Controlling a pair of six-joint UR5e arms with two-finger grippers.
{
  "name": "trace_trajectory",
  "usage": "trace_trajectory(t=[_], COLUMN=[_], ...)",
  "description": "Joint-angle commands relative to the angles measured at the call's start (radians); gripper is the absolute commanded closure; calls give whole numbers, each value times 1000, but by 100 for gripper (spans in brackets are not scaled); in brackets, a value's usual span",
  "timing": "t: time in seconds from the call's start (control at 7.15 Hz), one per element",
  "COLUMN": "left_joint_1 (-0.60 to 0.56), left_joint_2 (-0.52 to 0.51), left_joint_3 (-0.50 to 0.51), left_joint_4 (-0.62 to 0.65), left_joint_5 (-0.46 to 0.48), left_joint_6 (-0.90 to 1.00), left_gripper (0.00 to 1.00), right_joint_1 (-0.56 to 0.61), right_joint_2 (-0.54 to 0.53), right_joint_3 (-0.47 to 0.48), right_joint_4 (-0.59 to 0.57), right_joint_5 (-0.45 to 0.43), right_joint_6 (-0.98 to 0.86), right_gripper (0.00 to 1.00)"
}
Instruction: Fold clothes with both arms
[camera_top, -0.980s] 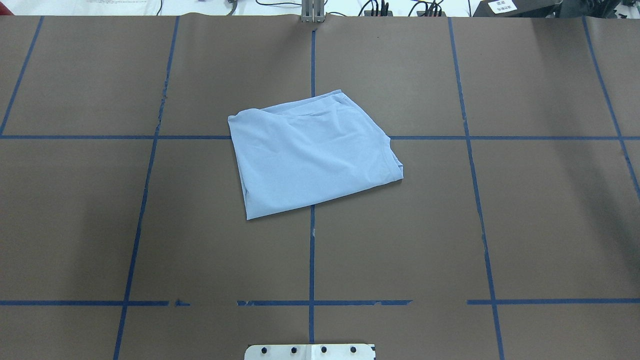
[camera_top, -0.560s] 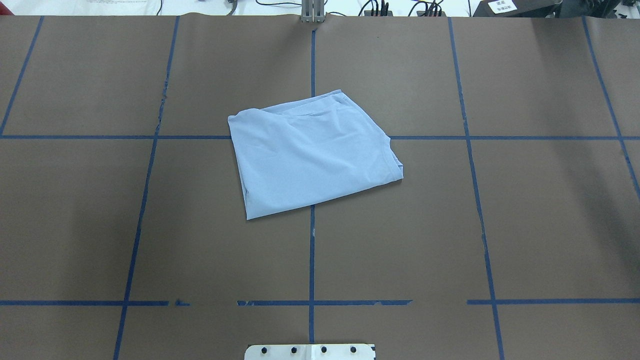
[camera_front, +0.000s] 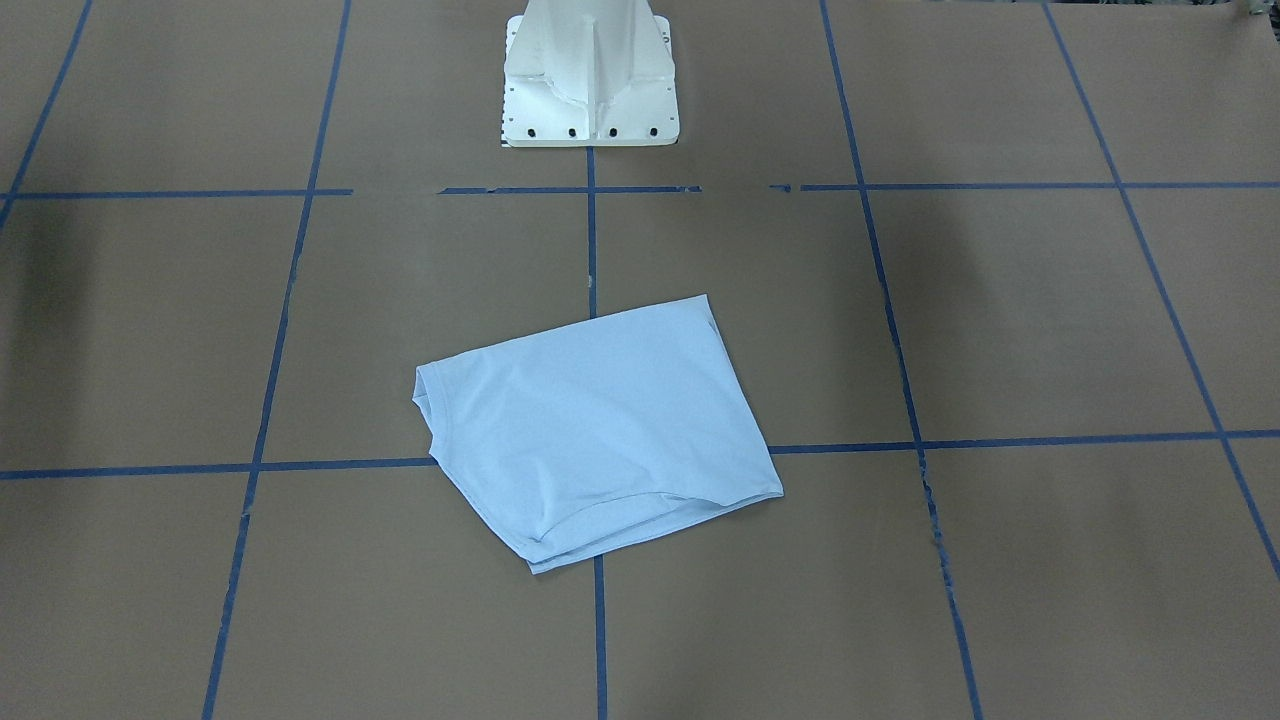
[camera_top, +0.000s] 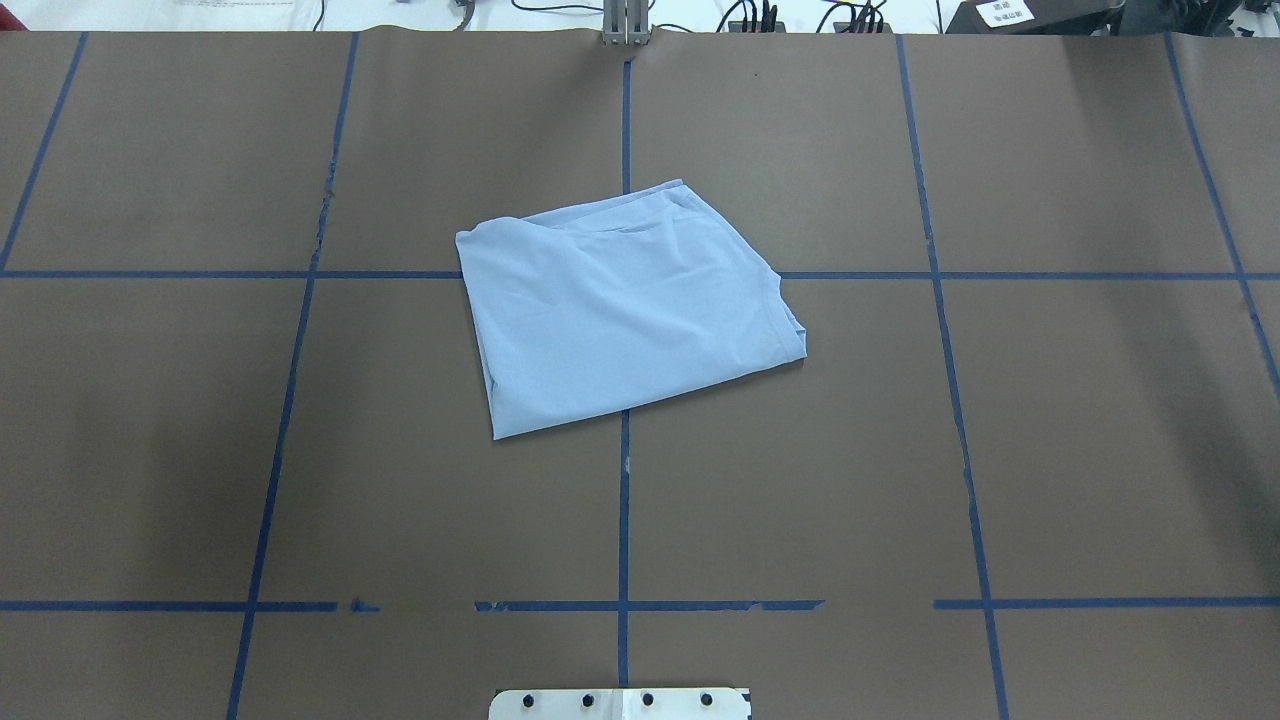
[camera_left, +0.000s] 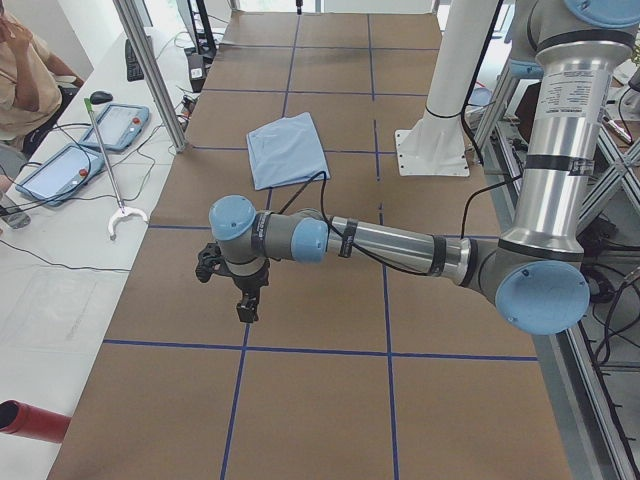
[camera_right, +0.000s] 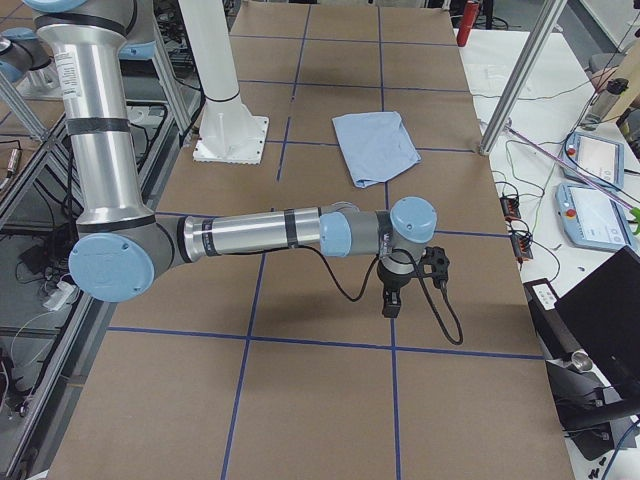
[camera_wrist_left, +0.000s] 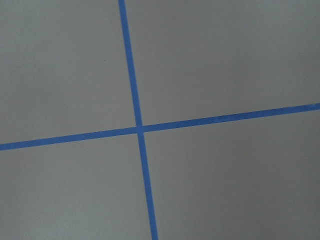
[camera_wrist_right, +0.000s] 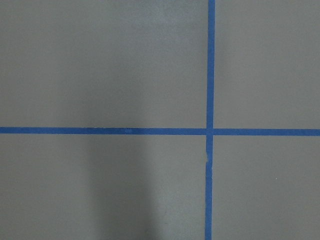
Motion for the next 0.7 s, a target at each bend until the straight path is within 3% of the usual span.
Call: trace_trajectory(t=[0.0,0.56], left_joint_1=[-2,-4], left_joint_2=[-20,-20], left_joint_3=[-1,-40], left_joint_4=[0,5], left_joint_5=[6,7], left_joint_6=[1,2], left_gripper=[0,0], right_joint_1=[0,-2], right_joint_2=[-10,-12], right_joint_3=[5,4], right_joint_4=[-1,-1], right_joint_5=[2,0], right_joint_6=[0,3], right_gripper=[0,0])
